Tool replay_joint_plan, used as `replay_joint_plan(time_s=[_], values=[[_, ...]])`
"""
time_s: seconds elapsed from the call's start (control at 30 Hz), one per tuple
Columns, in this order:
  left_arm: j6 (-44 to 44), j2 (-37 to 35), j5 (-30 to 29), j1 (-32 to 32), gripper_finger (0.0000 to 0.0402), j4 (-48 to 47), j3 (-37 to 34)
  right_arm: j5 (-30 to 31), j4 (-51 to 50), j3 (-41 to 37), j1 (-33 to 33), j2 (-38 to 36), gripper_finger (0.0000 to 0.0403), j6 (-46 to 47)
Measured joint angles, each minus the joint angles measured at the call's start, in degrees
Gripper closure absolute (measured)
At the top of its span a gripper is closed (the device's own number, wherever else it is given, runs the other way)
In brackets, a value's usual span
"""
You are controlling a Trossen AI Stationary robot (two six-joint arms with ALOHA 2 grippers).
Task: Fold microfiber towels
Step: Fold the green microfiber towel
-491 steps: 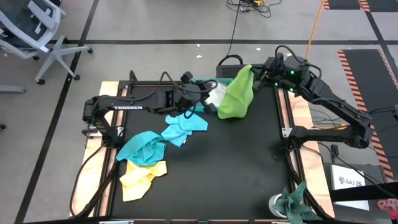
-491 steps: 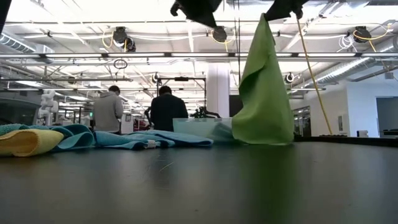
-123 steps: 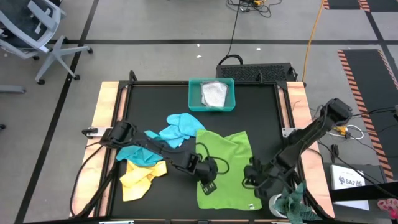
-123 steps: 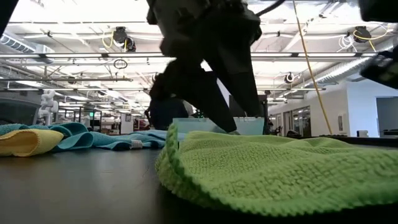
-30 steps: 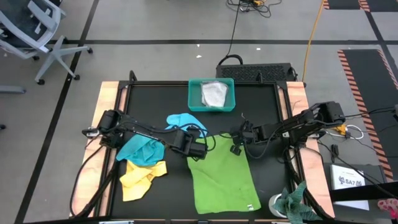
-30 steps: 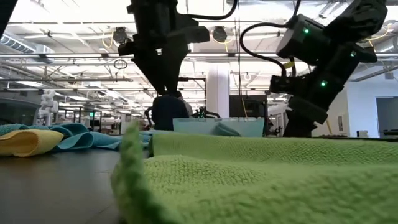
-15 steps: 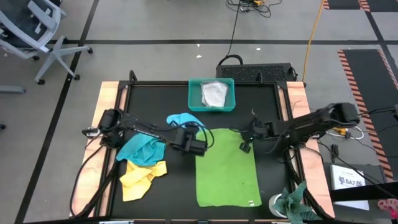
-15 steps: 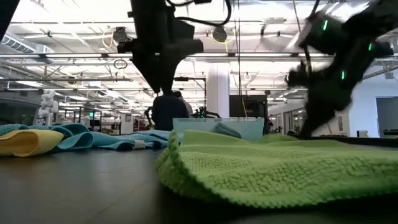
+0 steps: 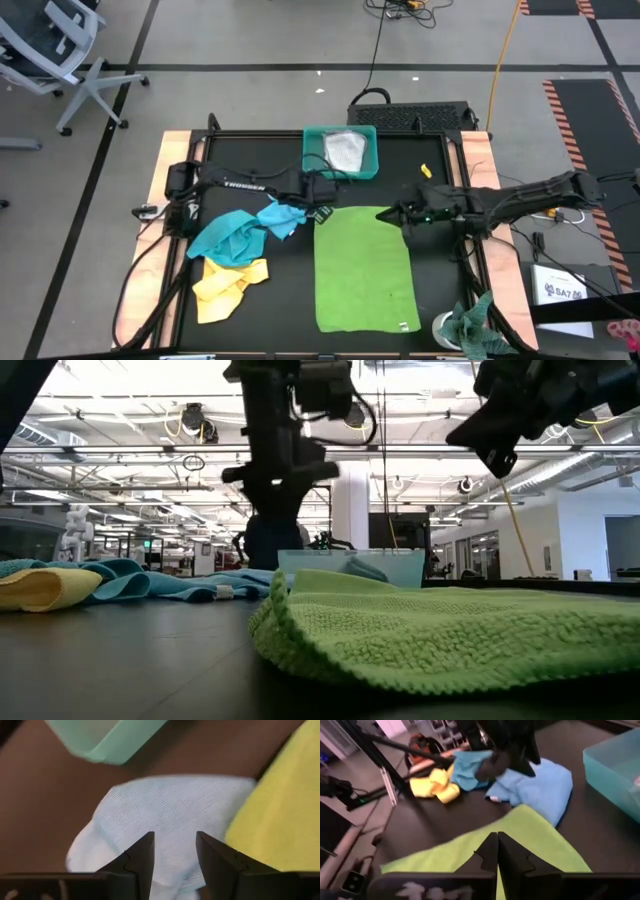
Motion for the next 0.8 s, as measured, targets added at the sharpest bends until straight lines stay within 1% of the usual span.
replay_joint_plan(time_s=[0.1,0.3,0.4,0.5,0.6,0.77,0.8], values=[[0.60,-0.04,0.74,0.47,0.0255,0.74,-2.55,0.08,-0.11,0.00,0.00,-1.28,0.0403,0.00],[-1.44,0.03,1.62,0.48,0.0254,4.12,-10.66,0.35,-0.09,0.02,-0.02,-1.52,0.0403,0.02],[-2.48,0.05,1.70,0.56,0.0254,7.73,-15.03,2.83,-0.09,0.04,0.00,-1.41,0.0403,0.02],[-3.79,-0.40,1.31,0.59,0.0254,10.15,-18.64,3.28,-0.03,0.09,-0.02,-1.42,0.0403,0.48],[-4.72,-0.49,0.10,0.97,0.0254,8.84,-21.57,3.18,-0.02,0.09,-0.02,-1.42,0.0403,1.75],[-5.53,-1.19,-7.74,1.09,0.0254,0.11,-22.93,3.16,-0.76,0.11,-0.02,-1.42,0.0403,1.95],[-5.54,-1.62,-8.55,1.34,0.0254,-1.60,-23.07,3.16,-1.05,0.11,-0.02,-1.42,0.0403,1.91]])
